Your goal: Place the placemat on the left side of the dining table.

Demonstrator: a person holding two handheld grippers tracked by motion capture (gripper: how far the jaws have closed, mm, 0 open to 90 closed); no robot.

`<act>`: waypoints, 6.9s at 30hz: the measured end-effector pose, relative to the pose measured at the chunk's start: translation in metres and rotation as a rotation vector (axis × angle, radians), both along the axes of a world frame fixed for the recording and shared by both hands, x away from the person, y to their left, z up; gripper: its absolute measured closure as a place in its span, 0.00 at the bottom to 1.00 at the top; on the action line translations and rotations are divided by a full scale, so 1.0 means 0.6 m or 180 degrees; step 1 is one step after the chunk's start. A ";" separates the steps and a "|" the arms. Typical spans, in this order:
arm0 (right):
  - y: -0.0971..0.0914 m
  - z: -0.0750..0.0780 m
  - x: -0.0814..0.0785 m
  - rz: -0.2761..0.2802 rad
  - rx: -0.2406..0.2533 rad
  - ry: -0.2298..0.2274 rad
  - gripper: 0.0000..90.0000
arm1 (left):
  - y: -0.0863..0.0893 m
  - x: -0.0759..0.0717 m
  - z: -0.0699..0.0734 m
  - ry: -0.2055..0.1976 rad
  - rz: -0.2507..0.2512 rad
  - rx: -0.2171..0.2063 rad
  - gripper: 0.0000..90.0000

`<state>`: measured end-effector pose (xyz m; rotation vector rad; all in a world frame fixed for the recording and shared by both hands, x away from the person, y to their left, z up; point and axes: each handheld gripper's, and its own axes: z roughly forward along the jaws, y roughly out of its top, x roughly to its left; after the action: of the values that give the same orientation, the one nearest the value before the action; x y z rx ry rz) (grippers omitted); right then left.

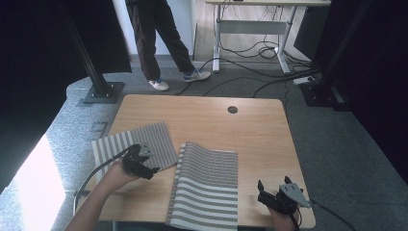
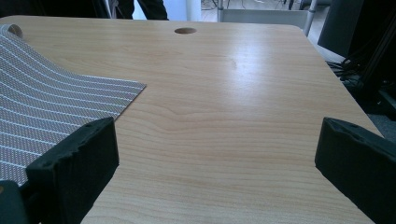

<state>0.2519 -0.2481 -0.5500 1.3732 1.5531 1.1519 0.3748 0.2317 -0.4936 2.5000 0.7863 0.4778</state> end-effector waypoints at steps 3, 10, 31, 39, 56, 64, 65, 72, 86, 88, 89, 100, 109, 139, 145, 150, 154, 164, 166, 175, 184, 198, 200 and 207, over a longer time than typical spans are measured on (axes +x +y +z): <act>-0.001 0.000 0.000 -0.0009 0.0012 -0.0002 0.00 | -0.011 0.004 -0.009 0.0032 0.0009 -0.0138 0.16; -0.001 0.000 0.000 0.0001 0.0021 0.0004 0.00 | -0.027 0.012 -0.025 0.0052 0.0016 -0.0229 0.16; -0.002 0.000 0.000 0.0009 0.0037 -0.0005 0.00 | -0.063 0.039 -0.060 0.0124 -0.0025 -0.0271 0.31; -0.002 0.000 0.000 0.0009 0.0038 -0.0006 0.00 | -0.063 0.031 -0.058 0.0038 -0.0094 -0.0268 0.68; -0.002 0.000 0.000 0.0004 0.0036 -0.0011 0.00 | -0.044 0.016 0.004 -0.0286 -0.0149 -0.0096 1.00; -0.002 0.000 0.000 0.0005 0.0039 -0.0009 0.00 | -0.022 0.016 0.059 -0.0449 0.0032 0.0212 1.00; -0.002 0.000 0.000 0.0007 0.0038 -0.0008 0.00 | -0.018 0.019 0.067 -0.0475 0.0061 0.0258 1.00; -0.003 0.000 0.000 0.0010 0.0044 -0.0009 0.00 | 0.002 0.039 0.123 -0.0659 0.0186 0.0472 1.00; -0.003 0.000 0.000 0.0006 0.0049 -0.0008 0.00 | 0.048 0.088 0.162 -0.0738 0.0585 0.0343 1.00; -0.003 0.000 0.000 0.0010 0.0042 -0.0001 0.00 | 0.056 0.098 0.165 -0.0757 0.0672 0.0325 1.00; -0.003 0.000 0.000 0.0007 0.0047 -0.0004 0.00 | 0.060 0.103 0.167 -0.0787 0.0732 0.0337 1.00; -0.003 0.000 0.000 0.0007 0.0061 -0.0002 0.00 | 0.087 0.163 0.178 -0.0956 0.1179 0.0453 1.00; -0.003 0.000 0.000 0.0002 0.0056 -0.0007 0.00 | 0.101 0.205 0.188 -0.1088 0.1358 0.0462 1.00; -0.004 0.000 -0.001 -0.0002 0.0089 0.0002 0.00 | 0.111 0.291 0.208 -0.1318 0.1927 0.0081 0.73; -0.004 0.000 -0.001 0.0002 0.0094 0.0001 0.00 | 0.118 0.285 0.188 -0.1083 0.1905 -0.0012 0.54; -0.004 0.000 -0.001 0.0002 0.0098 0.0003 0.00 | 0.121 0.279 0.163 -0.0837 0.1849 -0.0160 0.41; -0.004 0.000 0.000 0.0008 0.0080 0.0010 0.00 | 0.117 0.267 0.139 -0.0464 0.1514 -0.0384 0.32; -0.004 0.000 0.000 0.0019 0.0075 0.0007 0.00 | 0.064 0.194 0.055 -0.0001 0.0638 -0.0209 0.16; -0.004 0.000 0.000 0.0023 0.0077 0.0014 0.00 | 0.049 0.176 0.041 0.0164 0.0380 -0.0068 0.16; -0.004 0.000 0.001 0.0031 0.0070 0.0014 0.00 | 0.008 0.093 -0.025 0.0493 -0.0362 0.0149 0.19; -0.004 0.000 0.001 0.0042 0.0080 0.0028 0.00 | 0.015 0.091 -0.039 0.0769 -0.0448 0.0162 0.29; -0.003 0.000 0.001 0.0050 0.0060 0.0023 0.00 | 0.040 0.098 -0.030 0.0783 -0.0355 -0.0068 0.77; -0.003 0.000 0.001 0.0051 0.0061 0.0028 0.00 | 0.043 0.095 -0.029 0.0790 -0.0367 -0.0068 0.81; -0.003 0.000 0.001 0.0056 0.0060 0.0028 0.00 | 0.041 0.078 -0.024 0.0690 -0.0640 0.0178 0.96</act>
<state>0.2527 -0.2497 -0.5499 1.3814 1.5672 1.1752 0.4214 0.2563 -0.5078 2.6786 0.5968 0.1629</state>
